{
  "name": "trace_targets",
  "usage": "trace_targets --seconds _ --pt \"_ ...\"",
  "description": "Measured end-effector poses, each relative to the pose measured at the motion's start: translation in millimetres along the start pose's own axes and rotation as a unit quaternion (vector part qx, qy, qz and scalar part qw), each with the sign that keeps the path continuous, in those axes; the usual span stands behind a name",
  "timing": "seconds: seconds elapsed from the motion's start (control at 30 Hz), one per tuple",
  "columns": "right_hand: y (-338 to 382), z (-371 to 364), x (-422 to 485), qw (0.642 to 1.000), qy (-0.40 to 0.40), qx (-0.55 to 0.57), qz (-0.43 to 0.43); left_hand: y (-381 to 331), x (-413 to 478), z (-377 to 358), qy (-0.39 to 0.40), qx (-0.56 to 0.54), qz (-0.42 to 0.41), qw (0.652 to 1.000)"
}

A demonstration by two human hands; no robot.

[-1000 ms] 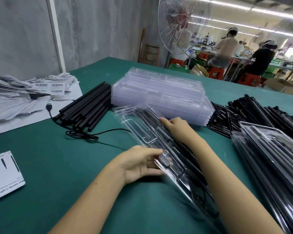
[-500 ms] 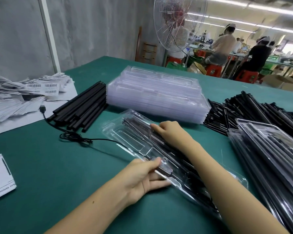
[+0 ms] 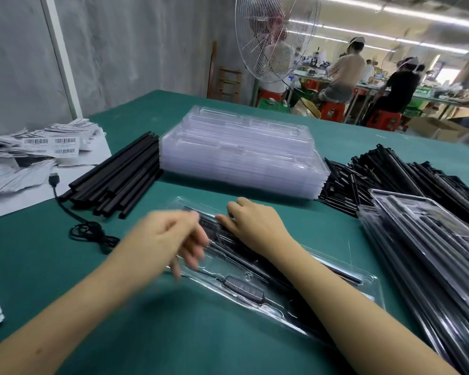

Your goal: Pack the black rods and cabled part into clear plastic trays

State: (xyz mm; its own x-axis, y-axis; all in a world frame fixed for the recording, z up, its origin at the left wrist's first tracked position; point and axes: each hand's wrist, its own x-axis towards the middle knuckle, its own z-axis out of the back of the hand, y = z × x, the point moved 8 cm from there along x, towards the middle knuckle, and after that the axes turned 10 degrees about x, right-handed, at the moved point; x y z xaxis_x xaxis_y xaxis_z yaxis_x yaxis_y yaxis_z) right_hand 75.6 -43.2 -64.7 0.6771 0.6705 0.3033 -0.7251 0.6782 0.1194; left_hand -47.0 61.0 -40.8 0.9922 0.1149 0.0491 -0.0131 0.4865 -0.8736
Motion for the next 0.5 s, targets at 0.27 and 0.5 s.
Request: trace_targets --seconds 0.27,0.5 --pt "-3.5 2.0 -4.0 1.000 -0.001 0.022 -0.013 74.7 38.3 2.8 0.084 0.497 -0.014 0.863" --pt "9.6 35.5 -11.7 0.991 -0.117 0.045 0.057 77.5 36.7 5.0 0.068 0.493 -0.004 0.867"
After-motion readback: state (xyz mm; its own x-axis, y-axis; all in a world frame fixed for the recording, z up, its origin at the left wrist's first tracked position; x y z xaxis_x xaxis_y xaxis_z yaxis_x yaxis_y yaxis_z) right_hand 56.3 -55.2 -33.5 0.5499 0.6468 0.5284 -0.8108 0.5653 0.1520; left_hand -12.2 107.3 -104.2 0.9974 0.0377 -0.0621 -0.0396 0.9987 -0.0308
